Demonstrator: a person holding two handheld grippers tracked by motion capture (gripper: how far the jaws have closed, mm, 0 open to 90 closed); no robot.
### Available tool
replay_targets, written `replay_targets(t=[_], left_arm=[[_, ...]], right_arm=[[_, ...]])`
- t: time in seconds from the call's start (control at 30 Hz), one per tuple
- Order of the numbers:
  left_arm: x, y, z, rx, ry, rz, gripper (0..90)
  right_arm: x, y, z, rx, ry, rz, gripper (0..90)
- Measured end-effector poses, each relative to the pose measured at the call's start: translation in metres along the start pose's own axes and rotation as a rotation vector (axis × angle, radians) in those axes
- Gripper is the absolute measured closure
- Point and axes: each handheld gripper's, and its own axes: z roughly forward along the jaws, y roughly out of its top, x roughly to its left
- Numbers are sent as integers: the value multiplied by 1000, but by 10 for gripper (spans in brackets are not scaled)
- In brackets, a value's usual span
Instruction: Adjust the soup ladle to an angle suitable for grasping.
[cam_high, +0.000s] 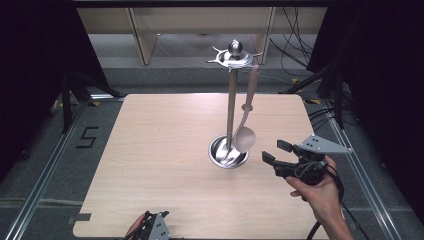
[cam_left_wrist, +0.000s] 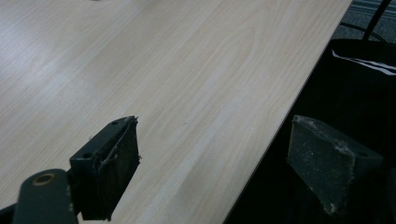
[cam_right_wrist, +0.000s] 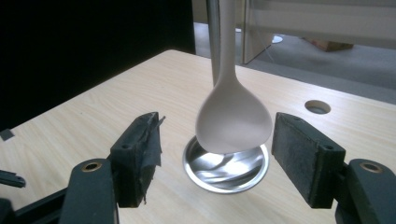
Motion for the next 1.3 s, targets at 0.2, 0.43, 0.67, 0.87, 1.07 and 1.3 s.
replay_targets(t=[0.2,0.43,0.67,0.87,1.07,1.3], left_arm=[[1,0,0,0,2,3,157],[0,0,1,-13,3,-12,157],[1,0,1,2,0,-5,157],[2,-1,1,7,3,-4,157],[2,0,1,5,5,-4,157],[2,0,2,8,4,-7,157]], right_arm=[[0,-7,2,4,19,3,332],[0,-16,5,-1,21,11,333],[3,-22,4,11,26,8,333],[1,-31,7,28,26,-25,332],[2,-45,8,70,36,3,330],[-4,-61,4,107,25,-9,312]])
